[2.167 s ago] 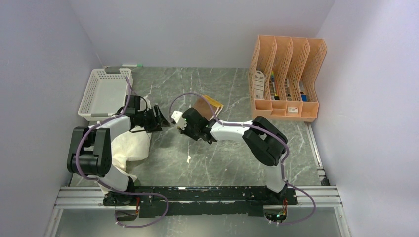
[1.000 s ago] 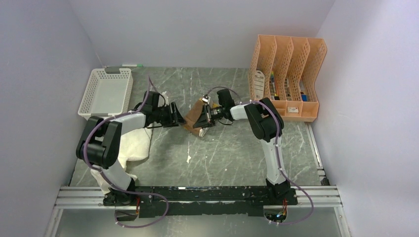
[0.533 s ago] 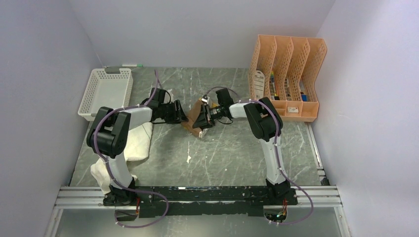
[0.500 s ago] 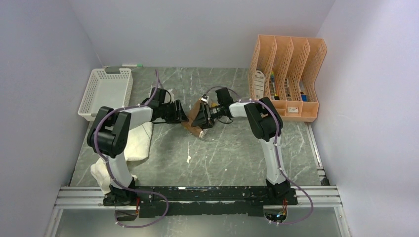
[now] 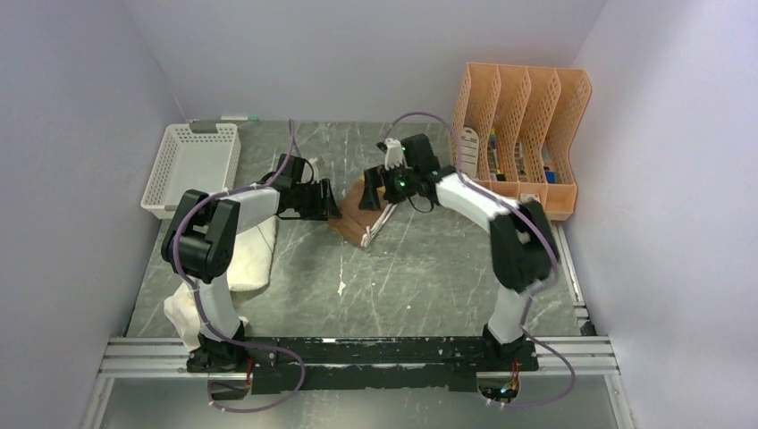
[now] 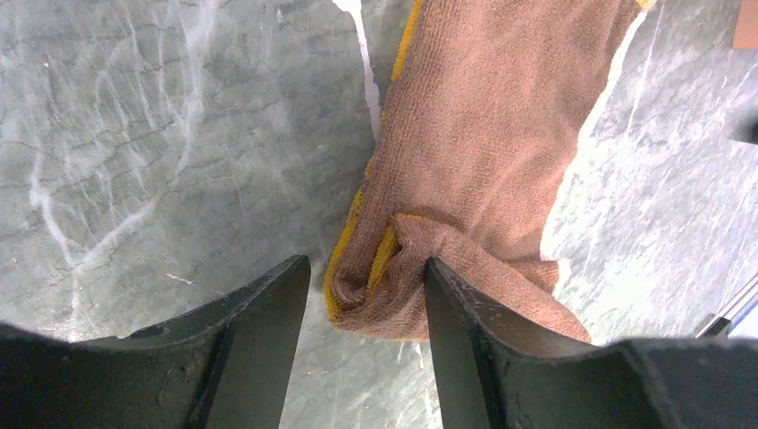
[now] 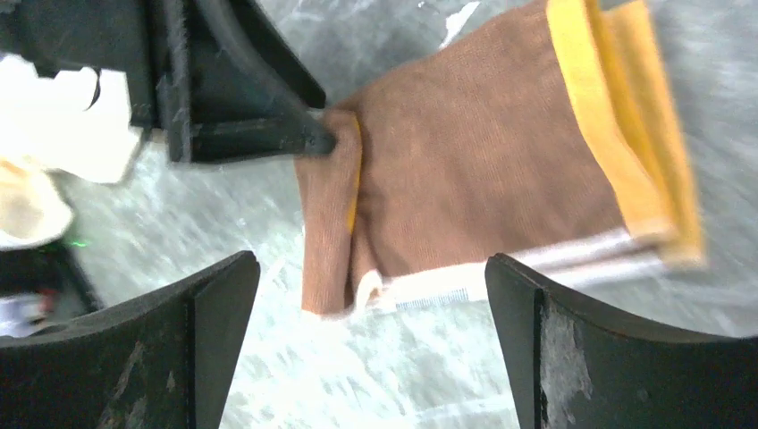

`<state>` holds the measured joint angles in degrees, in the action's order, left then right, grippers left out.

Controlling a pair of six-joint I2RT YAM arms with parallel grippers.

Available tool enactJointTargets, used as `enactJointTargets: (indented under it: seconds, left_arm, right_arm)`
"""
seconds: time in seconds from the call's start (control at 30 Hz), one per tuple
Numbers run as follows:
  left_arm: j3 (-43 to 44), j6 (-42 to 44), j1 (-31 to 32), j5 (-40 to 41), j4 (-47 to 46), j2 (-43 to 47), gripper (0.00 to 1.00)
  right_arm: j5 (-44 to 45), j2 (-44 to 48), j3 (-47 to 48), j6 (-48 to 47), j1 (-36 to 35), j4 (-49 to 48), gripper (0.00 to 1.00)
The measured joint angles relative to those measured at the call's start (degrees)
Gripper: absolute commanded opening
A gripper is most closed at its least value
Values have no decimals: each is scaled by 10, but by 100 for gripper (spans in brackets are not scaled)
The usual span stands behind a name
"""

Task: Roll the towels
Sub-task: Roll the towel at the center of the board.

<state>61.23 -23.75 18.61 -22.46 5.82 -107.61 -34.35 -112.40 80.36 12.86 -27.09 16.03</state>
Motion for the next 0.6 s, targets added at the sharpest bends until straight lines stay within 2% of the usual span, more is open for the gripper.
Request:
enactJointTargets:
  seconds: [0.07,0.17,0.27,0.33,0.43,0.53,0.6]
  left_arm:
    - [0,2,0,0,0,-1,64]
    - [3,4,0,0,3,-3,64]
    - [5,5,0,0,5,-4,65]
    - [10,7,0,-1,10,-7,65]
    - [19,9,0,-9,15,-13,65]
    - [27,9,-1,-21,15,-21,65]
    - [32,9,-1,-28,16,-26,65]
  right_arm:
    - [92,110,-87,-46,-17,-40,100]
    - [215,290,-249,-103,-85,-147,100]
    - [275,396,-370,-136,-139,-246,100]
    - [329,391,-378,-166,-161,-256,100]
    - [414,331,-365,-221,-235,-265,100]
    - [436,303,-372,-275,-302,-268,100]
    - [444,287,-370,-306,-317,-276,100]
